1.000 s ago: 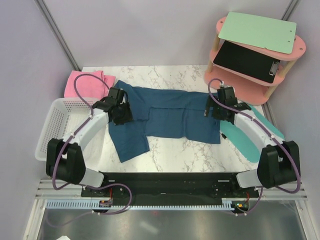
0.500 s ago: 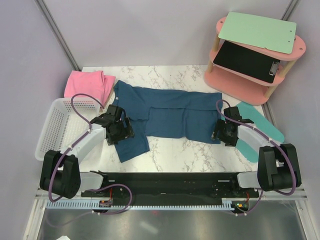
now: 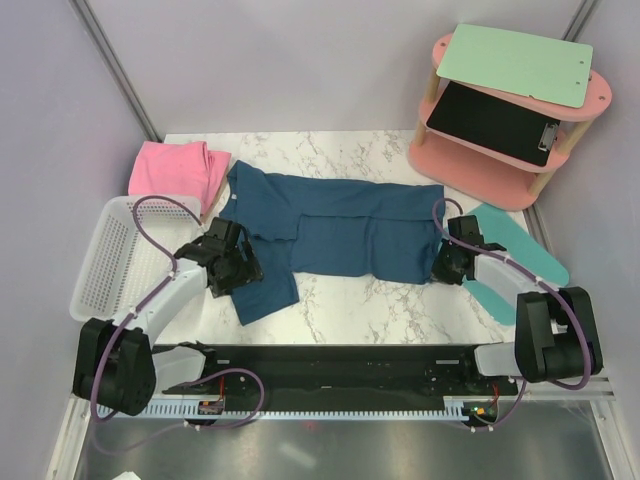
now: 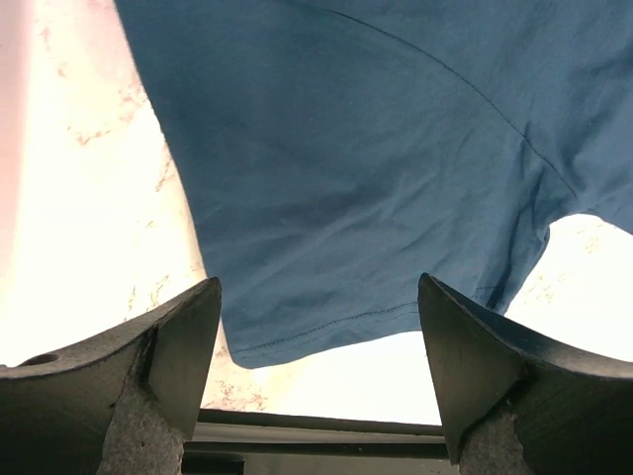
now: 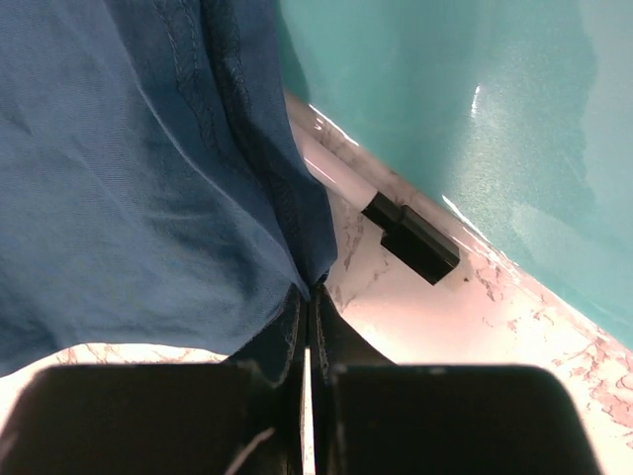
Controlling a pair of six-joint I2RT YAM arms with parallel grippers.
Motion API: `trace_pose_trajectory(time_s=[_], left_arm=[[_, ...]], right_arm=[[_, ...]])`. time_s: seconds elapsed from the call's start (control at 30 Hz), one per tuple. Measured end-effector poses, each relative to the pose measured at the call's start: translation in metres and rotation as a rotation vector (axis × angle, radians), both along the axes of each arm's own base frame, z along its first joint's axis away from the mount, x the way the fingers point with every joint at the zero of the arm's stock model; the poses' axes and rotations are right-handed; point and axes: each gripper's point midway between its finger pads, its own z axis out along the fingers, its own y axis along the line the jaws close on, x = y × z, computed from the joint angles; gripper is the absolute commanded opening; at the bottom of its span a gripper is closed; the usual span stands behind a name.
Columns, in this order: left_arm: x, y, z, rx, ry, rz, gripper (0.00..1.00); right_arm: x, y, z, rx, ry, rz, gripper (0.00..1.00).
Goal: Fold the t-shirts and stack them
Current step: Grap the side of the flattened tshirt closest away from the robot with both arms
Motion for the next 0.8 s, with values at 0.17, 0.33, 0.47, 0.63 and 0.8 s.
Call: trace_pose_trajectory(time_s=[0.17,0.33,0.47,0.63,0.8], left_arm=[[-0.004,0.005,0.001,0.014,0.006,0.019,0.84],[-0.012,0.005,-0.008,0.016,0.064,0.022,0.84],[-0.021,0.001,-0.026,0.018,0.159,0.009,0.84],[-0.033,-0.002,-0.04,0.027,0.227,-0.004,0.83],[-0.037,-0.005,-0.04,0.032,0.226,-0.011,0.79]], right_arm=[[-0.004,-0.011,0.001,-0.031,-0.005,-0.035,0.0],[-0.005,-0.025,0.001,-0.054,0.002,-0.081,0.0],[-0.005,-0.032,0.001,-0.056,0.003,-0.11,0.0],[-0.003,-0.036,0.0,-0.047,0.013,-0.126,0.0],[0.008,-0.044,0.0,-0.03,0.013,-0.153,0.0]])
